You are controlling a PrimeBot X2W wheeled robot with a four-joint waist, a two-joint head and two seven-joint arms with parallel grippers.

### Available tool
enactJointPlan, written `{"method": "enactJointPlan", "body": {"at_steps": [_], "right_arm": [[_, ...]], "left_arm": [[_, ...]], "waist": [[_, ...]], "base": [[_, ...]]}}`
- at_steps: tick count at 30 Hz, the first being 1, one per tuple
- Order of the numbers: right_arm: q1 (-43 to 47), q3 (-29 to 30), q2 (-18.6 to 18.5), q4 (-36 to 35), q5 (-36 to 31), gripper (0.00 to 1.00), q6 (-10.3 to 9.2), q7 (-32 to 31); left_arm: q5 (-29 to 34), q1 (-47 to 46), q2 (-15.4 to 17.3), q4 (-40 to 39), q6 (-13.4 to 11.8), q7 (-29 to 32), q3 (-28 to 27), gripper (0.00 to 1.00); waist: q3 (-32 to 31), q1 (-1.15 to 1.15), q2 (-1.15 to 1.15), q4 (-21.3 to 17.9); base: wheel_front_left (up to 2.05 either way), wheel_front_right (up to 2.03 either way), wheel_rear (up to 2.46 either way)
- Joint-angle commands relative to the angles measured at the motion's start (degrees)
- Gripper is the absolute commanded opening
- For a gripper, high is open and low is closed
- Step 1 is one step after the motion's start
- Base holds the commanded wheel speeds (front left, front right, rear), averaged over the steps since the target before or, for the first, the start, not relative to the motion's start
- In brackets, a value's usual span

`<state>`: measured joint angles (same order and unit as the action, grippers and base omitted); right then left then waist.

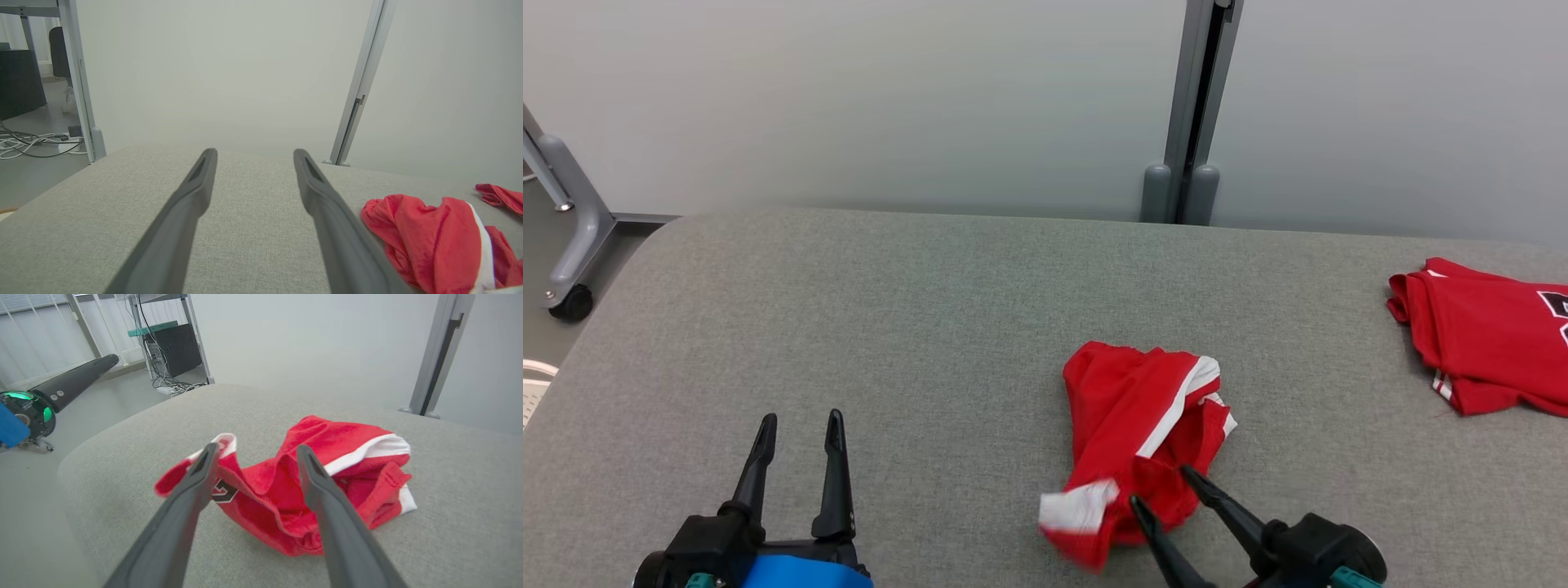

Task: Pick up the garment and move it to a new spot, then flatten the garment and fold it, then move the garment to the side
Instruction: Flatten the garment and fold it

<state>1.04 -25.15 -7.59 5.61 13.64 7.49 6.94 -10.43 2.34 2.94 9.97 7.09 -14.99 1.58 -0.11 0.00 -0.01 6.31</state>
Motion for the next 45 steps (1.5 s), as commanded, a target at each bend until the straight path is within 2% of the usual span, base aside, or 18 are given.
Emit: {"method": "enactJointPlan", "body": {"at_steps": [1, 7, 8, 9, 15, 22, 34, 39, 45], "right_arm": [[1.66, 1.63, -0.11, -1.74, -0.13, 1.0, 0.02, -0.4], [4.92, 7.82, 0.39, -6.75, -0.66, 1.0, 0.02, -1.55], [6.12, 10.82, 0.73, -8.01, -0.93, 1.0, 0.02, -1.6], [6.12, 10.82, 0.73, -8.01, -0.93, 1.0, 0.02, -1.6], [8.93, 19.35, 2.51, -8.97, -1.31, 1.0, 0.02, -0.97], [11.61, 26.41, 4.37, -6.92, -1.66, 1.0, 0.02, 0.61], [9.33, 27.55, 4.68, -3.81, -1.36, 1.0, 0.02, 0.56], [3.59, 26.34, 4.68, -3.01, -2.28, 1.0, 0.02, -1.47], [-7.86, 22.98, 4.66, 1.05, -3.43, 1.0, 0.02, -5.45]], "left_arm": [[-0.07, 0.73, -0.07, -0.05, 0.09, -0.25, -0.18, 1.0], [-0.02, 1.08, -0.08, -0.34, 0.16, -0.25, -0.53, 1.0], [0.01, 1.16, -0.07, -0.55, 0.18, -0.25, -0.85, 1.0], [0.01, 1.16, -0.07, -0.55, 0.18, -0.25, -0.85, 1.0], [0.38, 1.56, -0.07, -0.86, 0.19, -0.26, -1.45, 1.0], [1.21, 1.9, -0.08, -1.14, 0.24, -0.25, -2.09, 1.0], [2.36, 1.73, -0.07, -1.69, 0.28, -0.26, -2.32, 1.0], [2.18, 0.58, -0.07, -1.73, 0.22, -0.26, -1.93, 1.0], [1.65, -0.95, -0.08, -1.11, 0.28, -0.25, -1.25, 1.0]], "waist": [[-0.16, 0.0, 0.01, -0.2], [-0.4, 0.0, 0.01, -0.81], [-0.35, 0.0, 0.01, -1.18], [-0.35, 0.0, 0.01, -1.18], [-0.33, 0.0, 0.01, -2.17], [-0.37, 0.0, 0.01, -2.8], [0.45, 0.0, 0.01, -2.58], [1.68, 0.0, 0.01, -1.61], [3.43, 0.0, 0.01, -0.03]], "base": [[0.0, 0.0, 0.0], [0.0, 0.0, 0.0], [0.0, 0.0, 0.0], [0.0, 0.0, 0.0], [0.0, 0.0, 0.0], [0.0, 0.0, 0.0], [0.0, 0.0, 0.0], [0.0, 0.0, 0.0], [0.0, 0.0, 0.0]]}}
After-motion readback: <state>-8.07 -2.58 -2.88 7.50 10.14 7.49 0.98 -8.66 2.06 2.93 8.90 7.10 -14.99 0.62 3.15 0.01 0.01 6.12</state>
